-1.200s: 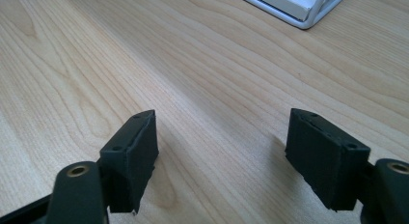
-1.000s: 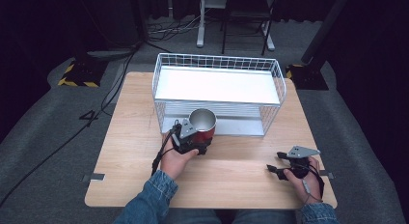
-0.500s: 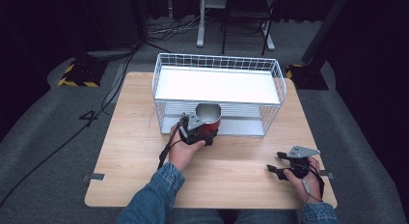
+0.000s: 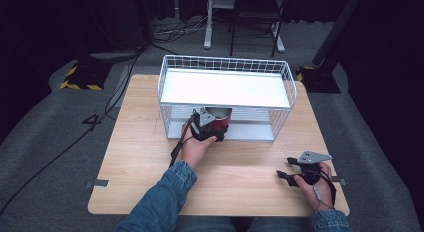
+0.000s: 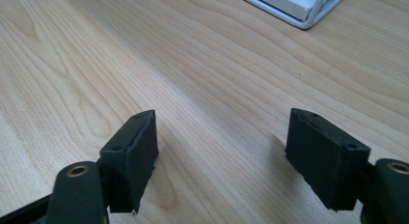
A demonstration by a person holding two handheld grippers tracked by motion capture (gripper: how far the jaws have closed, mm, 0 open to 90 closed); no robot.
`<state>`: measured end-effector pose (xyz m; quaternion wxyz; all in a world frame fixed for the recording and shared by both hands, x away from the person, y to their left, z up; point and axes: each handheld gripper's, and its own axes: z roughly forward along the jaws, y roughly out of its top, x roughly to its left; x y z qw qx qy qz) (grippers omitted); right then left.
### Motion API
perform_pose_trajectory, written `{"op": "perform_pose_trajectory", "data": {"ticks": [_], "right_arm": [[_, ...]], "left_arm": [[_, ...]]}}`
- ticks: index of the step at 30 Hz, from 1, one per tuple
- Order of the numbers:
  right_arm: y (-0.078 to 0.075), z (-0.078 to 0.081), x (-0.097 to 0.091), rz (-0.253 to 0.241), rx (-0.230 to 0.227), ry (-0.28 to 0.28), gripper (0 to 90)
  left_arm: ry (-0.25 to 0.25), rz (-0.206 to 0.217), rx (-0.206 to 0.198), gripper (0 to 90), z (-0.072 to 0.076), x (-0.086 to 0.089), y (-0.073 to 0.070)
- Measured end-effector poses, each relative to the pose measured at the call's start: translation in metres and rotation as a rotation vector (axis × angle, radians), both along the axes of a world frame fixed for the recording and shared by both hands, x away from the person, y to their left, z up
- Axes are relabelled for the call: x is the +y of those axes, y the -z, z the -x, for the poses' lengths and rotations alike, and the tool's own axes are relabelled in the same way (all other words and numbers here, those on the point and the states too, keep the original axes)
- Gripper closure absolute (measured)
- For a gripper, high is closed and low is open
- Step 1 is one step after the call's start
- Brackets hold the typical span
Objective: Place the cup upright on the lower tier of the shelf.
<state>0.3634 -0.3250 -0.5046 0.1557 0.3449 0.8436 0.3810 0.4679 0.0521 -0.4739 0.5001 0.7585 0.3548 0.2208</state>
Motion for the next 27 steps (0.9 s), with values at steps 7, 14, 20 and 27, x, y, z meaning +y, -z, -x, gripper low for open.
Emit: {"op": "perform_pose_trajectory", "data": {"ticks": [7,14,20,27], "right_arm": [[0.000,0.001,0.000,0.002,-0.002,0.001,27.4],[0.000,0.001,0.000,0.002,-0.002,0.001,27.4],[0.000,0.001,0.000,0.002,-0.002,0.001,27.4],[0.000,0.001,0.000,0.002,-0.003,0.001,27.4]], "left_arm": [[-0.017,0.011,-0.002,16.2,-0.012,-0.003,0.003],[-0.048,0.010,-0.004,16.2,-0.025,-0.003,0.005],[-0.069,0.006,0.037,16.2,-0.030,-0.003,0.007],[-0.082,-0.011,0.084,16.0,-0.031,-0.004,0.010]]}}
